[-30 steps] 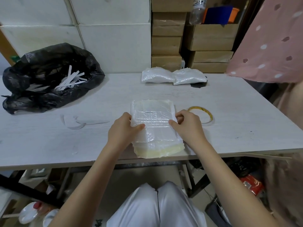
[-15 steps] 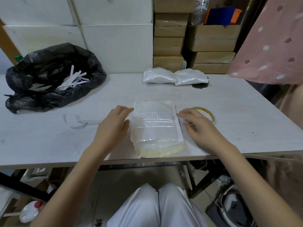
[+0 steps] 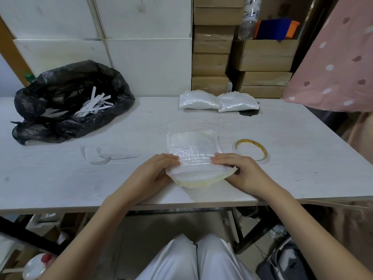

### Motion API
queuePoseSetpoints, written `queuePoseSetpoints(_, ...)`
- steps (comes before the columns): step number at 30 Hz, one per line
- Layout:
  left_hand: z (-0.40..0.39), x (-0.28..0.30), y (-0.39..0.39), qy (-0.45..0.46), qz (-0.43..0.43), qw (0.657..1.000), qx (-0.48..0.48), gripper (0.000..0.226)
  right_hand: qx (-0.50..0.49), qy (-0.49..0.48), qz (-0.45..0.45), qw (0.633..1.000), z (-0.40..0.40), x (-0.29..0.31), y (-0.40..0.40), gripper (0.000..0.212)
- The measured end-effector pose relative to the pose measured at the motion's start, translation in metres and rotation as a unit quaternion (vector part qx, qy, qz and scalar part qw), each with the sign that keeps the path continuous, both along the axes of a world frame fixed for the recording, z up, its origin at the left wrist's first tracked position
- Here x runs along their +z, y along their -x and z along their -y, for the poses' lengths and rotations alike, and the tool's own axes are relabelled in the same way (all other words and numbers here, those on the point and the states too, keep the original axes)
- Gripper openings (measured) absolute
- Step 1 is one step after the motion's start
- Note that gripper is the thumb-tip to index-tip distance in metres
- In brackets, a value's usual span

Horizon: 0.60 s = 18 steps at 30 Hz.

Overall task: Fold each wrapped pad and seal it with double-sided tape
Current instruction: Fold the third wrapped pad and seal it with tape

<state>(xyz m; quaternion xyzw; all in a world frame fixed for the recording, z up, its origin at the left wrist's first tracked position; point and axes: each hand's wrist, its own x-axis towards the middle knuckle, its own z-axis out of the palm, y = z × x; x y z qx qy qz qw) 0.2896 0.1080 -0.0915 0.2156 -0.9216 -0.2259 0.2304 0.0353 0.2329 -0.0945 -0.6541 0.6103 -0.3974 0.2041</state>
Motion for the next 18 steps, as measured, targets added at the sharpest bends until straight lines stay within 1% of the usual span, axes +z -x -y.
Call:
queuePoseSetpoints(2,-0.005,0.005,0.009,-0.039,-0.033,0.997,0.052,0.037,-0.049,-0.019,0.051,0.997,0.004,0.006,-0.005,0.020)
queuePoseSetpoints(4,-0.008,0.014,0.021,-0.113,-0.034,0.984,0.135,0.030,-0.113,-0.034,0.087,0.989,0.012,0.012,-0.011,0.018)
queuePoseSetpoints(5,-0.008,0.017,0.028,-0.140,-0.035,0.974,0.173,0.030,-0.135,-0.028,0.101,0.985,0.018,0.013,-0.014,0.015)
queuePoseSetpoints(7,-0.004,0.021,0.041,-0.147,-0.035,0.961,0.230,0.033,-0.157,0.003,0.117,0.981,0.028,0.017,-0.019,0.005)
queuePoseSetpoints(8,-0.001,0.022,0.047,-0.135,-0.029,0.957,0.255,0.034,-0.165,0.011,0.113,0.980,0.032,0.018,-0.021,0.008)
queuePoseSetpoints(10,0.008,0.023,0.056,-0.118,0.000,0.945,0.305,0.037,-0.193,0.018,0.089,0.977,0.041,0.017,-0.022,0.027)
queuePoseSetpoints(12,0.016,0.021,0.063,-0.109,0.016,0.935,0.336,0.041,-0.215,0.037,0.072,0.973,0.049,0.017,-0.022,0.033)
queuePoseSetpoints(14,0.021,0.019,0.066,-0.108,0.013,0.930,0.350,0.034,-0.216,0.055,0.041,0.974,0.056,0.019,-0.024,0.032)
queuePoseSetpoints(17,0.020,0.018,0.067,-0.113,-0.002,0.934,0.339,0.013,-0.190,0.044,0.047,0.980,0.061,0.016,-0.023,0.018)
queuePoseSetpoints(18,0.020,0.018,0.067,-0.115,-0.004,0.935,0.334,0.022,-0.176,0.037,0.060,0.982,0.061,0.015,-0.023,0.012)
